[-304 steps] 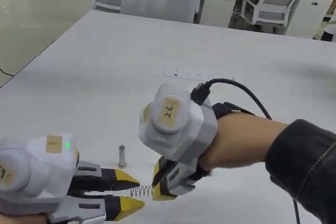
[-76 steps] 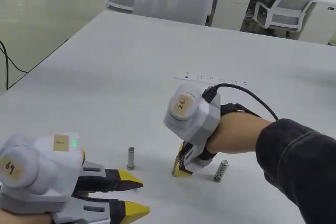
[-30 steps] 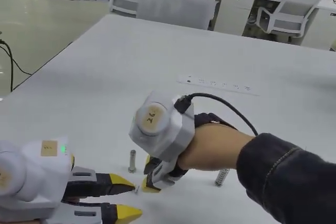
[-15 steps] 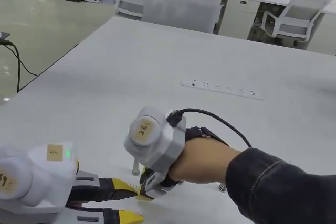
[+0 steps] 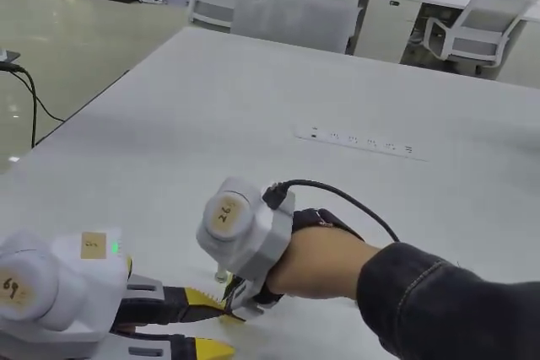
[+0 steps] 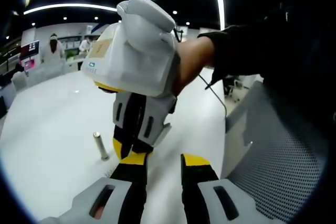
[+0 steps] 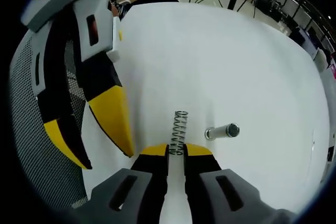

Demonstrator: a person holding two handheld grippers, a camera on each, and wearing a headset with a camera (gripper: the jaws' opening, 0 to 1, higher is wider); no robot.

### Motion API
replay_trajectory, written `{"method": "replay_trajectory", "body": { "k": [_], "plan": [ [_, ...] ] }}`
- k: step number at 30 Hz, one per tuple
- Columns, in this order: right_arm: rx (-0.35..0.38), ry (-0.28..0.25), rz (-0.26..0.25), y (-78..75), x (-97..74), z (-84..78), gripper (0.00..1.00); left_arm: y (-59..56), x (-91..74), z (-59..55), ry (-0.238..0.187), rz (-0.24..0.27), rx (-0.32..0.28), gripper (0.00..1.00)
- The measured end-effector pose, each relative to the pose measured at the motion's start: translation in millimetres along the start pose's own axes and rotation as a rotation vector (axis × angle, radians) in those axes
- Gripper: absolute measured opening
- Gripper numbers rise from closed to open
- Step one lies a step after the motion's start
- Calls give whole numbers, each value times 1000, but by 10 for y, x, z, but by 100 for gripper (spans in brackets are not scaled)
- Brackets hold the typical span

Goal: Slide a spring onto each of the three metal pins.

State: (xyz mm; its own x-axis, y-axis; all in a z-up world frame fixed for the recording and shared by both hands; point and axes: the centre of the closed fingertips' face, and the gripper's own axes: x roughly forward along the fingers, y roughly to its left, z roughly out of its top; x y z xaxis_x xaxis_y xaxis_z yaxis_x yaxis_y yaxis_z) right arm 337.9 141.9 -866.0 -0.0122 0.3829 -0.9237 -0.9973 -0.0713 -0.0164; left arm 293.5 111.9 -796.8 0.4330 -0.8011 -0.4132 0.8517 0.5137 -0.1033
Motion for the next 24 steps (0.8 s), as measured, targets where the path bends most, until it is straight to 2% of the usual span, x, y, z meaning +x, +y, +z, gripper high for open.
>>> {"method": "replay_trajectory", "body": {
  "k": [9, 17, 24],
  "plan": [
    [6, 3, 10, 61, -118, -45, 7, 20, -2, -1, -2, 7, -1, 18],
    [0, 21, 1, 82, -315, -152, 7, 103, -11, 16, -10, 40, -3, 18],
    [-25, 24, -6, 163, -478, -178, 7, 145, -8, 10, -6, 59, 0, 19]
  ]
}}
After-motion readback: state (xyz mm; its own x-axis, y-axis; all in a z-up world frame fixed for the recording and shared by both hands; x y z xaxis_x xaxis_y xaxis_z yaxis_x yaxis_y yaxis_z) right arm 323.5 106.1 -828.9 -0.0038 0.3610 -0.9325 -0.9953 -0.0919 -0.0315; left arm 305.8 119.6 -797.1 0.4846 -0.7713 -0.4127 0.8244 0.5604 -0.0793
